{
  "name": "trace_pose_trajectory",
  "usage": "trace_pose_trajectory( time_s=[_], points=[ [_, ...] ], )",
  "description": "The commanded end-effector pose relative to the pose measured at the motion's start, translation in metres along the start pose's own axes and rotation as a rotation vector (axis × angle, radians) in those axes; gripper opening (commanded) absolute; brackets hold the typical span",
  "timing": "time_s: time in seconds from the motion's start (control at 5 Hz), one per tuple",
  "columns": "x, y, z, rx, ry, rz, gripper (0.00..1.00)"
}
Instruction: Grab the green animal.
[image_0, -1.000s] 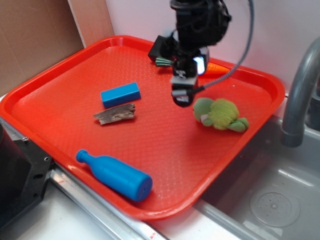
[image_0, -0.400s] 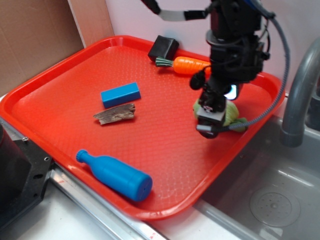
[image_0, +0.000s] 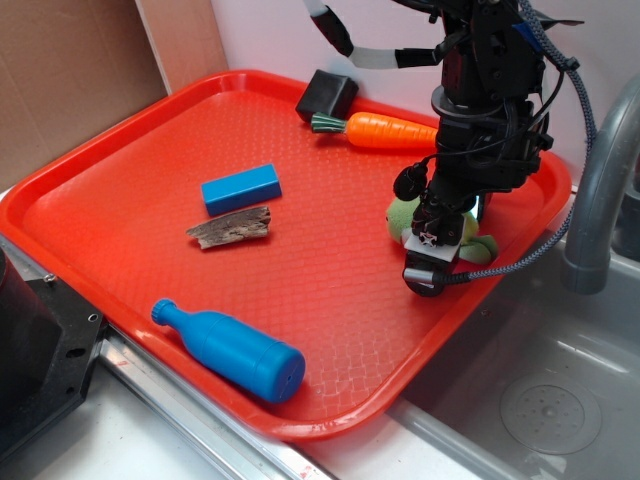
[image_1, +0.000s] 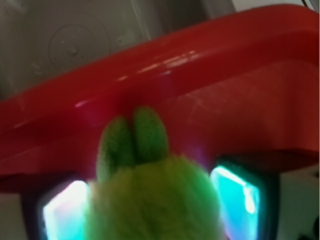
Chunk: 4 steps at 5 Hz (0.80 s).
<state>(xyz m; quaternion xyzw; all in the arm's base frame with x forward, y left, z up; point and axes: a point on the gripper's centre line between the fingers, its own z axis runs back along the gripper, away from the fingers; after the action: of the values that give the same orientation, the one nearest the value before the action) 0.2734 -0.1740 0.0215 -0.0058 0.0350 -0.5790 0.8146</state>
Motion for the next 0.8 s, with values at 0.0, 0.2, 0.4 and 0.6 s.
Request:
trace_pose_trajectory(
  time_s=[0.0, 0.2, 0.4, 0.6],
  points=[
    [-0.038, -0.011, 0.039, 0.034, 0.040, 0.185, 0.00],
    [-0.088, -0.025, 0.084, 0.103, 0.080, 0.444, 0.00],
    [-0.132, -0.025, 0.108, 0.070, 0.090, 0.692, 0.00],
    [-0.157, -0.025, 0.124, 0.041, 0.040, 0.941, 0.00]
  ],
)
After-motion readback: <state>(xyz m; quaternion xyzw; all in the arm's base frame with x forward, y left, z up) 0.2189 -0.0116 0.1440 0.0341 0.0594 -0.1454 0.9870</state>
